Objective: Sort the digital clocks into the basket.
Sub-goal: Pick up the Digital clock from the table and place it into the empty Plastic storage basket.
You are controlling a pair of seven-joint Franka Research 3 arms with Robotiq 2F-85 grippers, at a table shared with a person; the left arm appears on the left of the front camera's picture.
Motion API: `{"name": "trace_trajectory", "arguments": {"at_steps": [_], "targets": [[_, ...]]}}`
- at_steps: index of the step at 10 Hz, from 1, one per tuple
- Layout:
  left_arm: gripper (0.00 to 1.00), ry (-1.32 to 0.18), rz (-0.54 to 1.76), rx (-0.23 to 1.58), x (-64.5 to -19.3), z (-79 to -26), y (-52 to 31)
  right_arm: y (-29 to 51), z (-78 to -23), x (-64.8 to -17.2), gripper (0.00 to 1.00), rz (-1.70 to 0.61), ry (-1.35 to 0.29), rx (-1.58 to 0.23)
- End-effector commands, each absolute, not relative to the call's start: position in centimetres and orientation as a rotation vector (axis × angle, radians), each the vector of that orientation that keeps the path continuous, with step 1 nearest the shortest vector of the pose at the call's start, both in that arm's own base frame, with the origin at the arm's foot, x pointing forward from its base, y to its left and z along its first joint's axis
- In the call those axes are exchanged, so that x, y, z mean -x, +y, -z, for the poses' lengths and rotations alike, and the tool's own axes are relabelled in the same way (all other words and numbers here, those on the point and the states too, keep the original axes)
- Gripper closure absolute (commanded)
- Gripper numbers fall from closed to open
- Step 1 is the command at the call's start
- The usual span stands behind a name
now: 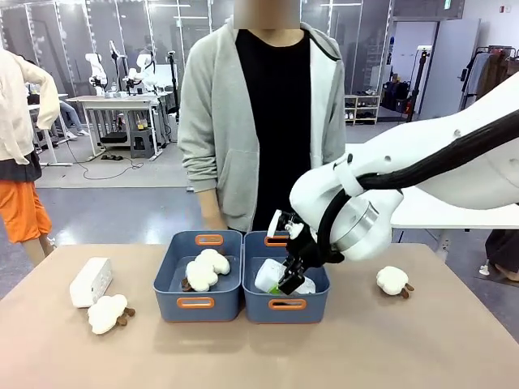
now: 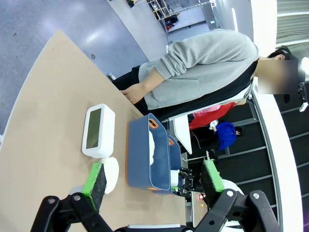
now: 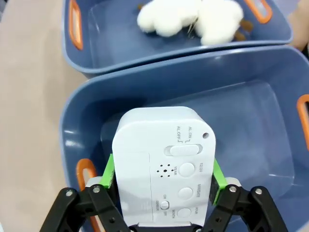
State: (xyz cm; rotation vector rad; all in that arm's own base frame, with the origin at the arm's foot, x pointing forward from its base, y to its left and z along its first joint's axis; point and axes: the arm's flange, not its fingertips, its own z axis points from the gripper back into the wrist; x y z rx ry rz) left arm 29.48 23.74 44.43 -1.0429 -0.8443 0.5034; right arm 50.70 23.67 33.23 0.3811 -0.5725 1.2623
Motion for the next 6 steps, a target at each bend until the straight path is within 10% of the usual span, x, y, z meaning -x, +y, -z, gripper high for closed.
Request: {"name": "trace_trajectory", "arguments": {"at_steps": [1,6], "targets": [[0.00,-0.849,-0.508,1.066,-29.6,-44.4,23.8,23.9,-32.9,-51.0,0.09,-1.273,-0.560,-0.354],[0.00,-0.849,-0.508,1.066,-29.6,-44.4,23.8,23.1,-34.6,-50.8,0.00,-1.232,-0.627,-0.380]]}}
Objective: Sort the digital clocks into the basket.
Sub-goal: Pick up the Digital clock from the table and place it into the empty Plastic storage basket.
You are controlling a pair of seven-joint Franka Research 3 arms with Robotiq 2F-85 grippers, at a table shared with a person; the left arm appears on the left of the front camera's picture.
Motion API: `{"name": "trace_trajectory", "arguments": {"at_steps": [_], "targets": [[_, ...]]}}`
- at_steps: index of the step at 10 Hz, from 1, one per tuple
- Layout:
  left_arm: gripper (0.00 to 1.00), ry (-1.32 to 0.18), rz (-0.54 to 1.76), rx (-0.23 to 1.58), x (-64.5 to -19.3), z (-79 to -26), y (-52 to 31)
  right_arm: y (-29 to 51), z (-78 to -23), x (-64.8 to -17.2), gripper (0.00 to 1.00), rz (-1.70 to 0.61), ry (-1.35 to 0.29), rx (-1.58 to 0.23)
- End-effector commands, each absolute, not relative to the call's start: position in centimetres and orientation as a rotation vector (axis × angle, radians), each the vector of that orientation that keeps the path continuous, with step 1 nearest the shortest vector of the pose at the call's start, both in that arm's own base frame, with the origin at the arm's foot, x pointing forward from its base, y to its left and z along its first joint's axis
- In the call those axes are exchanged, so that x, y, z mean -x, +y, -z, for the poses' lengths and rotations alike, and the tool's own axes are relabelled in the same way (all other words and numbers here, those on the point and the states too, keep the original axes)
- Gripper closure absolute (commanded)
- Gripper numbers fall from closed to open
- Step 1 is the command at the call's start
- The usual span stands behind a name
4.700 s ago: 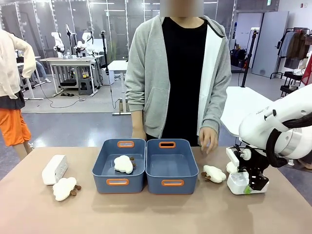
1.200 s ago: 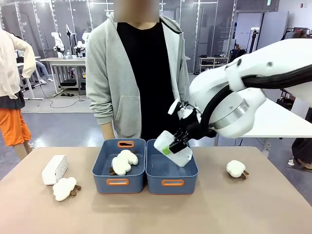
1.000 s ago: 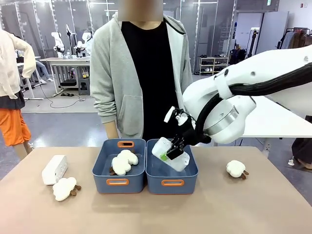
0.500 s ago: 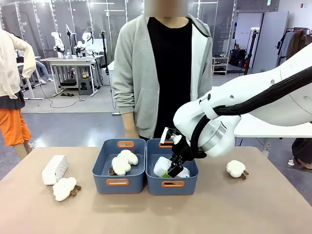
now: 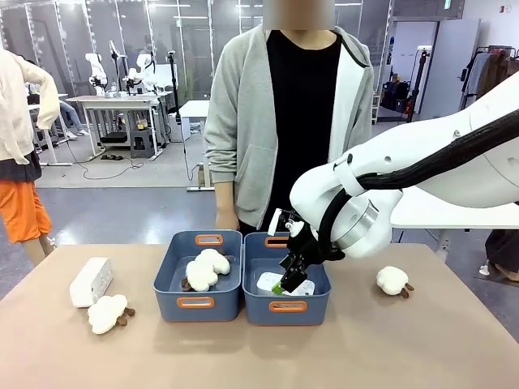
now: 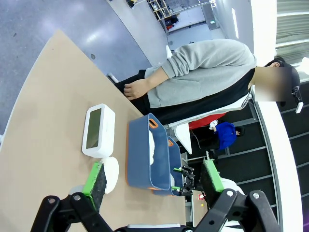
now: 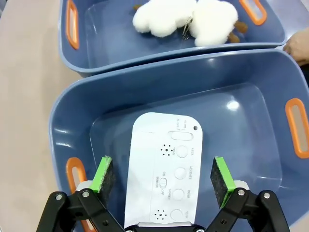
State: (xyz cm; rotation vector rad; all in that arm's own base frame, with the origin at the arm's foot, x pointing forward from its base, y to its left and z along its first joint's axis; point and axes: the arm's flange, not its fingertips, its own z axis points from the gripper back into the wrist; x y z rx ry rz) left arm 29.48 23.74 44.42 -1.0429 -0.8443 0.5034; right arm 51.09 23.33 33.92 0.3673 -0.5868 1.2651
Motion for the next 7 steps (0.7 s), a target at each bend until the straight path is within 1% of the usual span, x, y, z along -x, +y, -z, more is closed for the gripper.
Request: {"name": "trace_trajectory", "arguments": {"at_steps": [1,2,7], "targets": [[0.00,-0.849,-0.508,1.066,-29.6,-44.4,23.8,22.4,-36.0,-50.6,0.00,-1.200,-0.659,-0.398],[0.00,-0.849,-0.508,1.066,-29.6,-44.4,23.8,23.3,-33.9,-51.1,0.00,-1.265,-0.587,-0.367],[0.00,-0.849,-0.508,1.066,-29.6,-44.4,23.8,23.3,-33.9,-51.1,0.00,-1.265,-0.587,-0.367]]}}
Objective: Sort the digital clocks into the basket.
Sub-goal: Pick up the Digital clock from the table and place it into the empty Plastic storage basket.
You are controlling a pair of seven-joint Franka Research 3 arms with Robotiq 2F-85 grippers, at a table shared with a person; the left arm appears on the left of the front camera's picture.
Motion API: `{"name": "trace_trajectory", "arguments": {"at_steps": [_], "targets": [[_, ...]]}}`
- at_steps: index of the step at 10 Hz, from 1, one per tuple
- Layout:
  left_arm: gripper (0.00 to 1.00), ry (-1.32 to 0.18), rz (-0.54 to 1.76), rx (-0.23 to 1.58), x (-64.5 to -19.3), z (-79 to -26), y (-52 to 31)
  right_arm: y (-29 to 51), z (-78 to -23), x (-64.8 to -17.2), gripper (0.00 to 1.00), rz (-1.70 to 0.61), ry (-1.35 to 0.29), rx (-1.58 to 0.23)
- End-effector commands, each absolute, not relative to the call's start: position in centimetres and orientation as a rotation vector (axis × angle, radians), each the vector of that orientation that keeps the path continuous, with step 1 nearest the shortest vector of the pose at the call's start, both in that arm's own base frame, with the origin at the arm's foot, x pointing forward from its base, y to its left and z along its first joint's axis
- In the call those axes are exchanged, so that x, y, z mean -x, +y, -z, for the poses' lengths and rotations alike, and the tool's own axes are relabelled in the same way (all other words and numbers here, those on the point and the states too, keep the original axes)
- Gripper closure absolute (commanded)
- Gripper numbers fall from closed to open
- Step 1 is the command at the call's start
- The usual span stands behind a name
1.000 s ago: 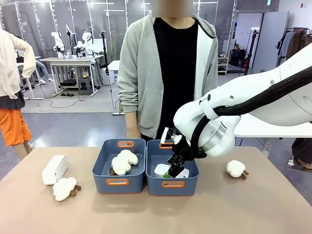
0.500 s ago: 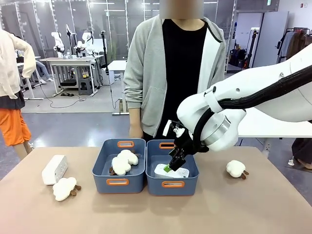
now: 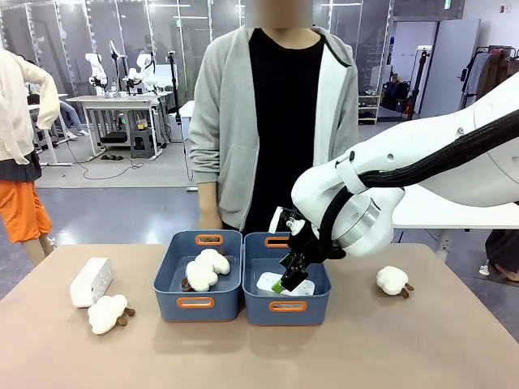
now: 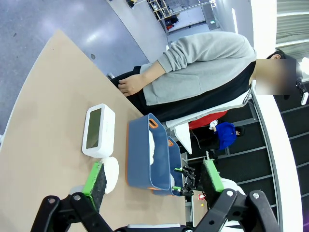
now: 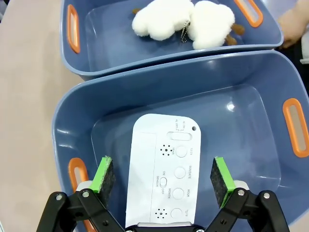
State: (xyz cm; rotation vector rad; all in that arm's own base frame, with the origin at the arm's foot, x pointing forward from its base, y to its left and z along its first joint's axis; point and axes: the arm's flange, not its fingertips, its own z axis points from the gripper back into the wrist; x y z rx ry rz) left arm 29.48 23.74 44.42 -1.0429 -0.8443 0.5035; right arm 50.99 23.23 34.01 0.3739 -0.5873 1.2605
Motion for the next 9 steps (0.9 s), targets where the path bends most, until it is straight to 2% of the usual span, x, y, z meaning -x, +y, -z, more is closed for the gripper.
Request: {"name": "trace_trajectory", "arguments": {"at_steps": [1,5,7,9], "targets": [[0.00,-0.849,-0.508,1.066,-29.6,-44.4,23.8,23.3,-33.9,-51.1,0.00,-1.265,-0.587,-0.367],[0.00,-0.849,-0.508,1.066,-29.6,-44.4,23.8,23.2,-34.0,-51.0,0.00,-1.261,-0.587,-0.374],[0.00,-0.849,-0.508,1.066,-29.6,-44.4,23.8,21.6,-41.9,-46.4,0.00,-1.229,-0.621,-0.401],[0.00,-0.849,-0.508,1.066,-29.6,-44.4,23.8,16.8,-45.7,-44.1,0.00,-1.102,-0.633,-0.526]]}}
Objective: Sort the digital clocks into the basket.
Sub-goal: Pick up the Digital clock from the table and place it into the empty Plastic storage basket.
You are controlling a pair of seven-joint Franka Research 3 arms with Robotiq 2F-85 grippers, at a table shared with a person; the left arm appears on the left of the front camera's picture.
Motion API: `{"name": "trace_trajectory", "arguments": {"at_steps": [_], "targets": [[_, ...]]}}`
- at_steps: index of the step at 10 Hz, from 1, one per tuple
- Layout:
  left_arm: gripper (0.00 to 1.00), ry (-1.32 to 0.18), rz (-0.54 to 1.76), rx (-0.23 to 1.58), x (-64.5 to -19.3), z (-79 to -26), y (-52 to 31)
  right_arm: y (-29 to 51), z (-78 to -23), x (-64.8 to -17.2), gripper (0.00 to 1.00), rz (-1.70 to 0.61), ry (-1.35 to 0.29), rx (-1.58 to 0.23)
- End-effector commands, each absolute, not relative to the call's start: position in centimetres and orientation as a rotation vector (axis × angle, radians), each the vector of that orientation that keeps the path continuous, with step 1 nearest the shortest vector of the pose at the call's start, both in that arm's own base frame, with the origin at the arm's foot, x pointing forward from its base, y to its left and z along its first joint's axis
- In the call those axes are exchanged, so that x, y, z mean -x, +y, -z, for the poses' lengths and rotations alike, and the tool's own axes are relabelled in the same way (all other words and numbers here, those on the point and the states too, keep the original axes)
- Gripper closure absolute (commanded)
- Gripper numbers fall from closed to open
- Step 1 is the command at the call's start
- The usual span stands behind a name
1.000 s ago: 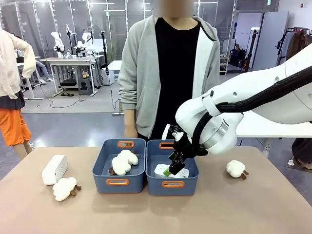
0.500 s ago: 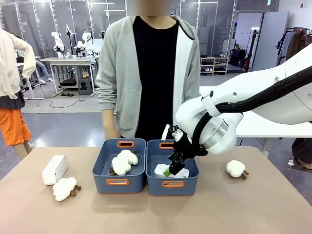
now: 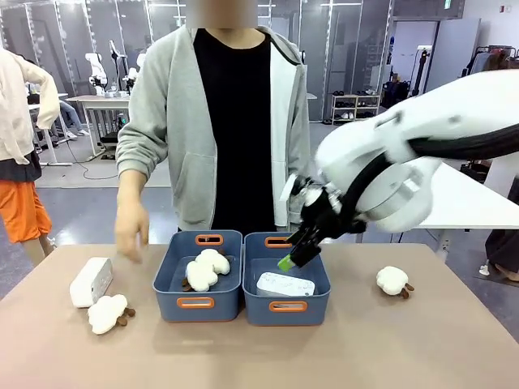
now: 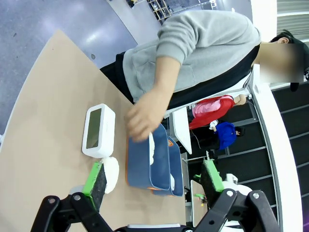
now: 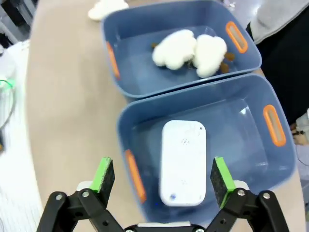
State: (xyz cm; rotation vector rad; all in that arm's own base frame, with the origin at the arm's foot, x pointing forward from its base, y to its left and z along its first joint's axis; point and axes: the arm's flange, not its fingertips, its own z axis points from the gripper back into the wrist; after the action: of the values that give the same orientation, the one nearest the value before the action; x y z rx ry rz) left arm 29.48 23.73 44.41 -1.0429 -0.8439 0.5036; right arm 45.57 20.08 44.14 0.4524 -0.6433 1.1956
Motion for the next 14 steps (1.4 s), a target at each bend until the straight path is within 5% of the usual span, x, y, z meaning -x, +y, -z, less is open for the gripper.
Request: {"name": "trace_trajectory", "arguments": {"at_steps": [1,6,10,14], "targets": [[0.00,-0.849,-0.508,1.066,-29.6,-44.4,23.8,13.3,-46.7,-43.6,0.00,-0.991,-0.645,-0.626],[0.00,-0.849,-0.508,1.066,-29.6,-44.4,23.8,-4.3,-45.7,-39.7,0.00,-0.293,-0.597,-1.141],[0.00,-0.849,-0.508,1.066,-29.6,-44.4,23.8,-15.2,-42.5,-33.9,0.00,0.184,-0.672,-1.224],[0.00,-0.674,-0.140,0.827,-32.7,-54.8,18.6,-15.1,-41.9,-34.5,0.00,0.066,-0.592,-1.196]]}}
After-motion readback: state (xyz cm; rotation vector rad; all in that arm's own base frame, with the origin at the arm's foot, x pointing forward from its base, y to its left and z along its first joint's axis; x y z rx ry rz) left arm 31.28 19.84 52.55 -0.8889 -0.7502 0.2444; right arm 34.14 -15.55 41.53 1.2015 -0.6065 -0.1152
